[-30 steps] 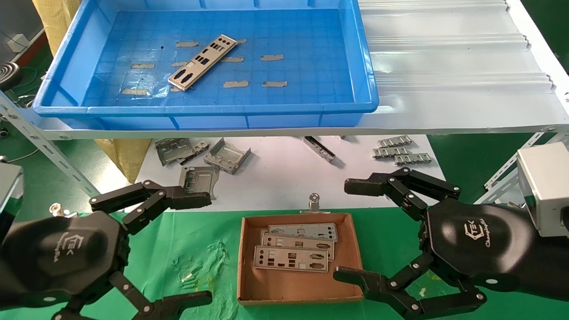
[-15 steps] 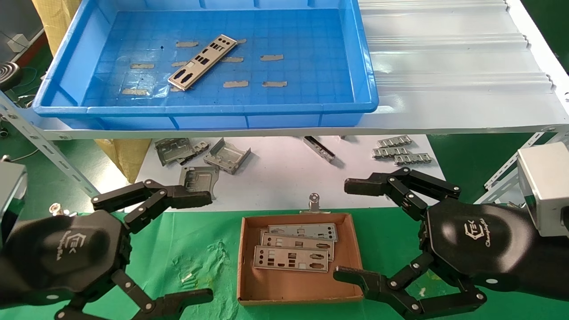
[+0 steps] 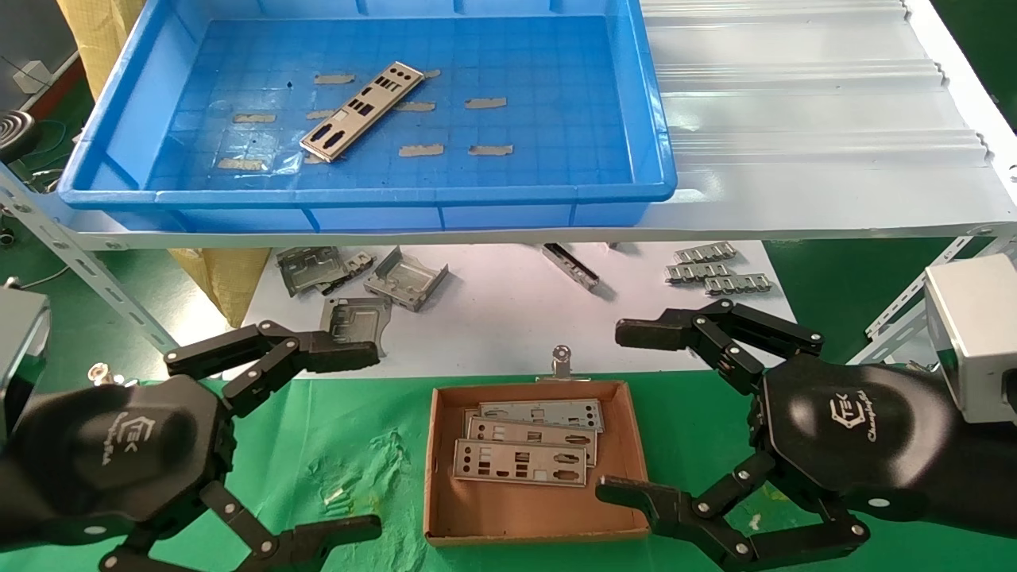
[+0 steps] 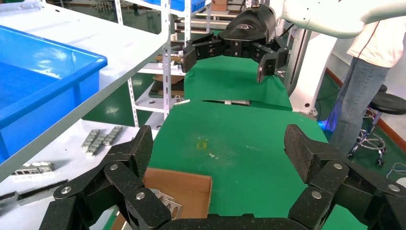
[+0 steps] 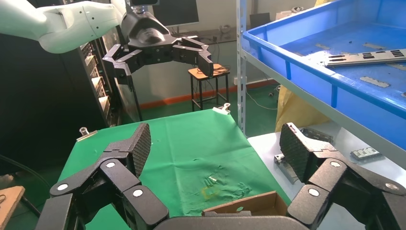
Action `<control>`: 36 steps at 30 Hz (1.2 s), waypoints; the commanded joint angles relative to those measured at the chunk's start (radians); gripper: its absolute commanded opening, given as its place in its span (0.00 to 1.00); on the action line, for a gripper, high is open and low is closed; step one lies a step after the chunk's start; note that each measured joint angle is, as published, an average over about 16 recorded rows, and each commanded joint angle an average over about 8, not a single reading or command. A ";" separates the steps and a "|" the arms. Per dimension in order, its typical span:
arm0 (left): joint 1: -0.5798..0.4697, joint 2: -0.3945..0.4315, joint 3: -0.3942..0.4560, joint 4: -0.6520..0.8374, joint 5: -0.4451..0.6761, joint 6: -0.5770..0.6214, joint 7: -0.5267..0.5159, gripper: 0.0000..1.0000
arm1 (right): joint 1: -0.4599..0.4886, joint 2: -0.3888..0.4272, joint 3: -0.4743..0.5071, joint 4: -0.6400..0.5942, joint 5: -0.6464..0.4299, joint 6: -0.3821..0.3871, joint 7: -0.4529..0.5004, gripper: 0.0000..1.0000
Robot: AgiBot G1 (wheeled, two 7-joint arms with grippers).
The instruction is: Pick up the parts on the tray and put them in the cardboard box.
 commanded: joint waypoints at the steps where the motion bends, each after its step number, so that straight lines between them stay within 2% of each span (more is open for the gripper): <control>1: 0.000 0.000 0.000 0.000 0.000 0.000 0.000 1.00 | 0.000 0.000 0.000 0.000 0.000 0.000 0.000 1.00; 36: -0.001 0.001 0.001 0.002 0.000 0.000 0.000 1.00 | 0.000 0.000 0.000 0.000 0.000 0.000 0.000 1.00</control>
